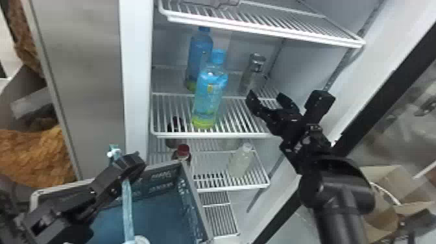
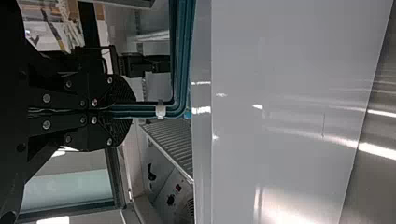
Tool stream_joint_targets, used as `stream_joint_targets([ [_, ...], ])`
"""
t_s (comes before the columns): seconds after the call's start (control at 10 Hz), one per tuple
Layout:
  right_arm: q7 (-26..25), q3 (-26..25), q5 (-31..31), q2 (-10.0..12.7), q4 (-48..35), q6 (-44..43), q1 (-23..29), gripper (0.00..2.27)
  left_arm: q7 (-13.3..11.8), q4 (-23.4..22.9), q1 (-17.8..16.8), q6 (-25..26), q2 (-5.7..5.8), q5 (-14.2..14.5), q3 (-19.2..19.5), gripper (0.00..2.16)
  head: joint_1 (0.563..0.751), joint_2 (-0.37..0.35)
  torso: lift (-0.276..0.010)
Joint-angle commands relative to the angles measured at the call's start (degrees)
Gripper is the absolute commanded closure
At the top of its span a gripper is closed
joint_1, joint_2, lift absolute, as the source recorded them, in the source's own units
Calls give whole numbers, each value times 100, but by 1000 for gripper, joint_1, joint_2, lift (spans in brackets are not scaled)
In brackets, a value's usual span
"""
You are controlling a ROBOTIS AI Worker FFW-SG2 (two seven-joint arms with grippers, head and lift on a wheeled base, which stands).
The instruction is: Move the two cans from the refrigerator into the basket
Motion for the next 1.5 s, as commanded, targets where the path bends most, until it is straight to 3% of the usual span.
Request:
stream_joint_targets([
  [0.0,-47,103,58,-1,307,-42,-279,98,2,18,0,0,0,0,-13,1200,666,-318,-35],
  [0.4,-179,240,229,-1,912,-56,-827,98,2,46,0,0,18,23,-47,1200,648,-308,-35],
  [1.4,-504,571,721,43,2276,-225,-1938,96,2,117,-43,-42,35,46,-70,1200,630,-284,-35],
])
